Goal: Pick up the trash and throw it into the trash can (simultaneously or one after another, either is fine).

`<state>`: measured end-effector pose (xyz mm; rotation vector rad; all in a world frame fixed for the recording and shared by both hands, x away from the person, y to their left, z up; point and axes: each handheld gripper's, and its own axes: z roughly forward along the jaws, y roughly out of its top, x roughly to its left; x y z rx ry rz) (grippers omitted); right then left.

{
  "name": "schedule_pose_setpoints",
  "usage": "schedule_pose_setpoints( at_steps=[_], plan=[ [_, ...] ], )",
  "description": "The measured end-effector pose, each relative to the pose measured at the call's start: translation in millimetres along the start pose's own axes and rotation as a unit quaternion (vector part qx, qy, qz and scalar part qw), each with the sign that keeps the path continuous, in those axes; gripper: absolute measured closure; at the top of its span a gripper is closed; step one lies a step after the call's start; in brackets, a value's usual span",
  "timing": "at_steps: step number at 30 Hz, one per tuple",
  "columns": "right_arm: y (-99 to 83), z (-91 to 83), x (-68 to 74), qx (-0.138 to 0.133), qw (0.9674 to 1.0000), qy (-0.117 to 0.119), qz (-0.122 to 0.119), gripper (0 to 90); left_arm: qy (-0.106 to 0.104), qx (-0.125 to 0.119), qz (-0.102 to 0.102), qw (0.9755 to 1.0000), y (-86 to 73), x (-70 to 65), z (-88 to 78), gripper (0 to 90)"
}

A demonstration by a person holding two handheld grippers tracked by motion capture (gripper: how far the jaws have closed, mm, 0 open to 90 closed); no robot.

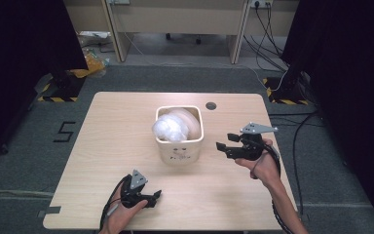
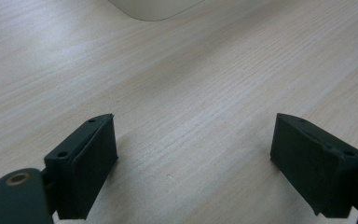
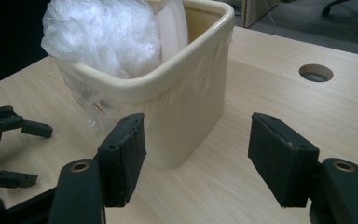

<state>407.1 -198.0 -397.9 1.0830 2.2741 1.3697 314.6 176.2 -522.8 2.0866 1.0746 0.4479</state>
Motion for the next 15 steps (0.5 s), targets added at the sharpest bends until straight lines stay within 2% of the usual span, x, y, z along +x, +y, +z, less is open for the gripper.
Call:
schedule_pose_setpoints(
  at_steps=[7, 15],
  plan=[
    [-18.8, -2.2, 4.5, -0.006, 0.9998, -0.014, 0.009, 31.3, 0.0, 0.0, -0.001, 1.0, 0.0, -0.1, 0.0, 13.5],
    [-42.9, -3.2, 10.5, -0.009, 0.9998, -0.009, 0.014, 27.2, 0.0, 0.0, 0.0, 1.0, 0.0, 0.0, 0.0, 13.4]
  ],
)
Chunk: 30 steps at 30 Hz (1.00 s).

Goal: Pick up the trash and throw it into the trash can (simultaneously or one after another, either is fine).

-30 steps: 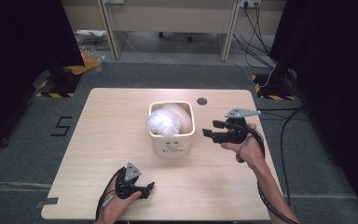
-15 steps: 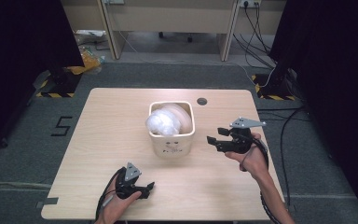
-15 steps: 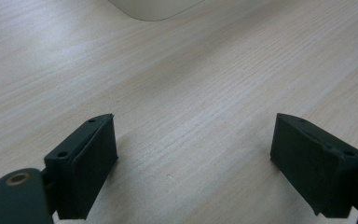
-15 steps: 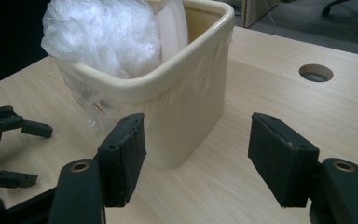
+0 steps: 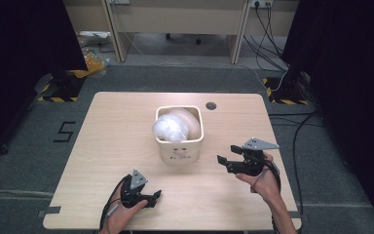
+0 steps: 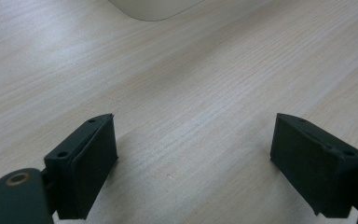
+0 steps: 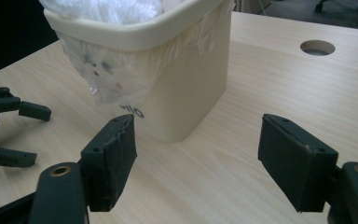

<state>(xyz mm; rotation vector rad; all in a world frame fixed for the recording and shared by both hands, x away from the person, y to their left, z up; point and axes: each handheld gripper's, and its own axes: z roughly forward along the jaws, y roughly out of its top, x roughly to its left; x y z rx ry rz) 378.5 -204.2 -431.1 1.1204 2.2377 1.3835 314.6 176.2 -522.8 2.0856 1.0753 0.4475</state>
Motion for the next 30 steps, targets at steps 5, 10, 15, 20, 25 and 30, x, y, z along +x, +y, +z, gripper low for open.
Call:
schedule_pose_setpoints(
  at_steps=[5, 10, 15, 20, 25, 30],
  plan=[
    [-7.0, -2.4, 1.9, 0.003, 0.9999, -0.011, -0.01, 26.9, 0.0, 0.0, 0.0, 1.0, 0.0, 0.0, -0.1, 13.4],
    [-18.2, -1.6, 4.1, 0.009, 0.9999, -0.009, -0.009, 26.6, 0.0, 0.0, 0.001, 1.0, 0.0, 0.1, 0.0, 13.3],
    [-31.4, -0.6, 3.6, 0.016, 0.9998, -0.011, -0.006, 24.4, 0.0, 0.0, 0.0, 1.0, 0.0, 0.0, 0.1, 13.4],
    [-42.8, 1.4, 3.5, 0.023, 0.9997, -0.013, -0.002, 19.6, 0.0, 0.0, 0.0, 1.0, 0.0, 0.0, 0.0, 13.4],
    [-54.7, 5.0, 5.8, 0.031, 0.9994, -0.015, -0.005, 16.2, 0.0, 0.0, 0.001, 1.0, 0.0, 0.0, 0.0, 13.3],
    [-66.7, 9.5, 9.5, 0.046, 0.9987, -0.021, -0.006, 16.1, 0.0, 0.0, 0.0, 1.0, 0.0, 0.0, 0.0, 13.4]
  ],
)
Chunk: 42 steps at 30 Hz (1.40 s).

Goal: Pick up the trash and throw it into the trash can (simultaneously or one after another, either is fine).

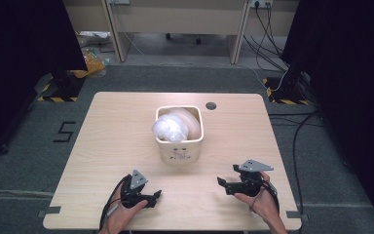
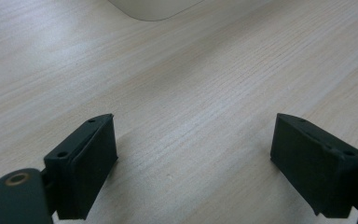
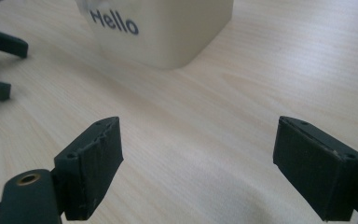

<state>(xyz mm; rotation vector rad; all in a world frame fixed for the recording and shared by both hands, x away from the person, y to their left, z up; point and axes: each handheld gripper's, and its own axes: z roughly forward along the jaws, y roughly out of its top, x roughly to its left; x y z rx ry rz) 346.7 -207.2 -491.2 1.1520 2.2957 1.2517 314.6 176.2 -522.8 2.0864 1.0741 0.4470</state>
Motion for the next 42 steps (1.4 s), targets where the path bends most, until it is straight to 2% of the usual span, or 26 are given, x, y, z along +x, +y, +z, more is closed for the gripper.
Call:
schedule_pose_setpoints(
  at_steps=[14, 19, 28, 38, 42],
  plan=[
    [-17.9, 5.5, 1.5, 0.036, 0.999, -0.019, -0.016, 16.1, 0.0, 0.0, 0.0, 1.0, 0.0, 0.0, 0.0, 13.3],
    [-24.7, 7.8, 0.5, 0.06, 0.9976, -0.03, -0.019, 15.6, 0.0, 0.0, 0.0, 1.0, 0.0, 0.0, 0.0, 13.3],
    [-26.0, 10.2, 4.5, 0.07, 0.9954, -0.043, -0.048, 12.5, 0.0, 0.0, 0.0, 1.0, 0.0, -0.1, 0.0, 13.3],
    [-26.0, 10.1, 3.7, 0.07, 0.9955, -0.04, -0.05, 12.2, 0.0, 0.0, 0.0, 1.0, 0.0, -0.1, 0.0, 13.3],
    [-25.9, 9.5, 2.0, 0.068, 0.9962, -0.036, -0.043, 12.3, 0.0, 0.0, 0.0, 1.0, 0.0, -0.1, 0.0, 13.2]
  ],
)
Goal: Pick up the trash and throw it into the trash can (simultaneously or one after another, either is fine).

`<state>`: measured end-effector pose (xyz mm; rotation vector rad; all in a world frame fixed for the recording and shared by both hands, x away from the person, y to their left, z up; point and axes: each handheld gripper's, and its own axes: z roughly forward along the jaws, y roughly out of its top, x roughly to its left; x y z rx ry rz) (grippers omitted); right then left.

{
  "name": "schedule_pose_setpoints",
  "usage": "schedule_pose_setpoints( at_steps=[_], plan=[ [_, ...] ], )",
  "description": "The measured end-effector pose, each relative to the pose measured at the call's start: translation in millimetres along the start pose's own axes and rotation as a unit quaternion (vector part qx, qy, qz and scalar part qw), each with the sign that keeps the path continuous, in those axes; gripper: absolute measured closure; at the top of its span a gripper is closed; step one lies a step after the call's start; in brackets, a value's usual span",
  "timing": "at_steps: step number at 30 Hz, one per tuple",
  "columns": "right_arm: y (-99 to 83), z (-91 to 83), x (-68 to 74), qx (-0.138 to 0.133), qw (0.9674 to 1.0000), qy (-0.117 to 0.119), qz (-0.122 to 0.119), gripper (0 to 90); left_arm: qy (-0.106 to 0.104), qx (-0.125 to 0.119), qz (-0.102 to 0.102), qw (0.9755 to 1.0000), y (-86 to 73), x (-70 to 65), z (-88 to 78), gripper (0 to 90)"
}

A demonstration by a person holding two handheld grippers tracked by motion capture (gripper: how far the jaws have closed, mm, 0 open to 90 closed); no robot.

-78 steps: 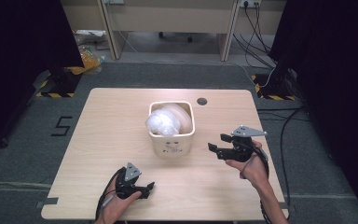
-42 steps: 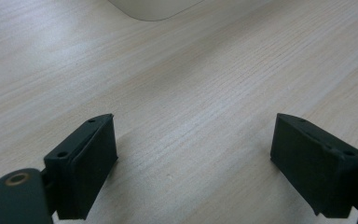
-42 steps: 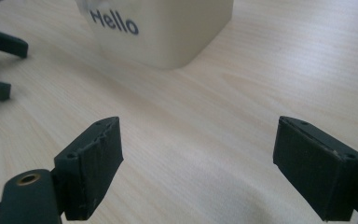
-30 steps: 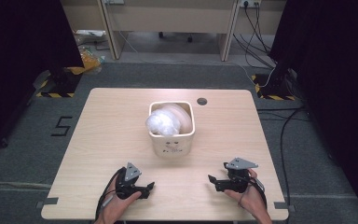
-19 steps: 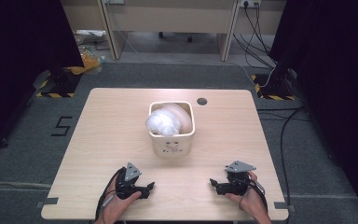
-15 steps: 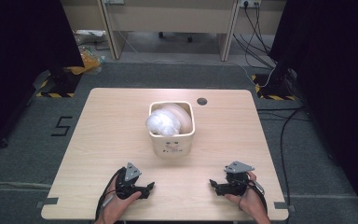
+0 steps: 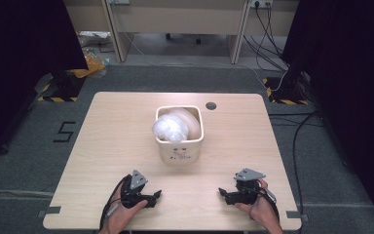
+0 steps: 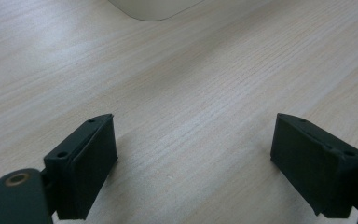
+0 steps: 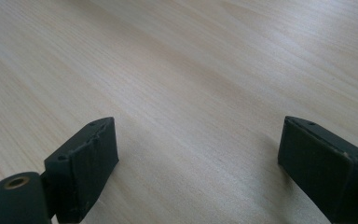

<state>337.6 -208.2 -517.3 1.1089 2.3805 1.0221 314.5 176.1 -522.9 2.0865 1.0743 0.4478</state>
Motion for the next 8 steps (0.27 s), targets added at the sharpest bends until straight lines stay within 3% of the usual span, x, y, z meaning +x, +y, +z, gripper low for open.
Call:
schedule_pose_setpoints(
  at_steps=[8],
  plan=[
    [0.1, 0.3, 0.5, 0.002, 1.0, -0.003, -0.004, 12.2, 0.0, 0.0, 0.0, 1.0, 0.0, 0.0, 0.0, 13.2]
  ],
)
